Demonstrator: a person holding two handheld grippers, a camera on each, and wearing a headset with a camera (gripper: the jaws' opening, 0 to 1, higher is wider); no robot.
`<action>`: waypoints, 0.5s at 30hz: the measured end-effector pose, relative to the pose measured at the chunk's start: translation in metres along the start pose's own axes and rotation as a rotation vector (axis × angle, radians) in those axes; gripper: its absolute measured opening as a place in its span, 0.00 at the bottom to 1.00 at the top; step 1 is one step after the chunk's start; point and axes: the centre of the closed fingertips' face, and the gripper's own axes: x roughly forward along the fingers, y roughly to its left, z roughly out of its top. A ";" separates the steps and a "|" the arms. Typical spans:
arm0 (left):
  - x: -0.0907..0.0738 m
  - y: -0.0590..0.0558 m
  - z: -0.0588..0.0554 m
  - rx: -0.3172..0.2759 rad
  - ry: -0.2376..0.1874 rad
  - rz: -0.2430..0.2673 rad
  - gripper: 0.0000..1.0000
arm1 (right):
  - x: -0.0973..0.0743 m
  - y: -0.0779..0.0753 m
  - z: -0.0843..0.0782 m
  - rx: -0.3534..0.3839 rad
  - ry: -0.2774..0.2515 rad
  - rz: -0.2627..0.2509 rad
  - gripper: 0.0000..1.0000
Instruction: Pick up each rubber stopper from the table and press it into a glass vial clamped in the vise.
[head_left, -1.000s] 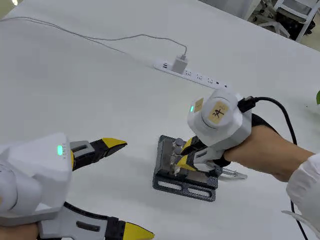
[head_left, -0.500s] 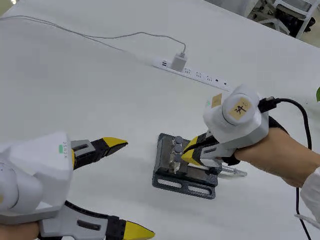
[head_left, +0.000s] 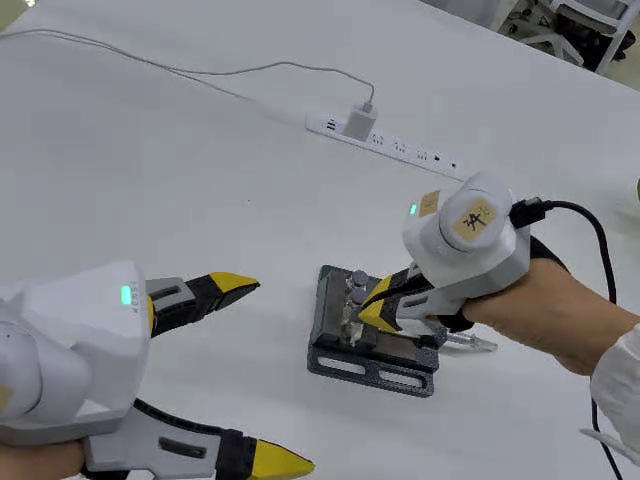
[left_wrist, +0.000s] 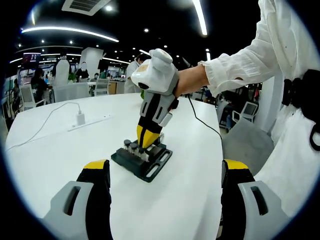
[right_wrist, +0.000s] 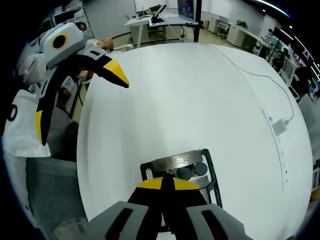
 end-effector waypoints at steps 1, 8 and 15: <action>0.000 0.000 0.000 -0.001 0.000 0.001 0.91 | 0.001 0.000 0.000 -0.001 0.003 -0.001 0.00; -0.001 0.002 0.000 -0.004 -0.003 0.002 0.91 | 0.001 -0.001 0.000 -0.024 0.013 -0.007 0.00; 0.003 0.001 0.002 -0.005 -0.013 -0.004 0.91 | 0.002 -0.001 0.000 -0.053 0.029 -0.003 0.00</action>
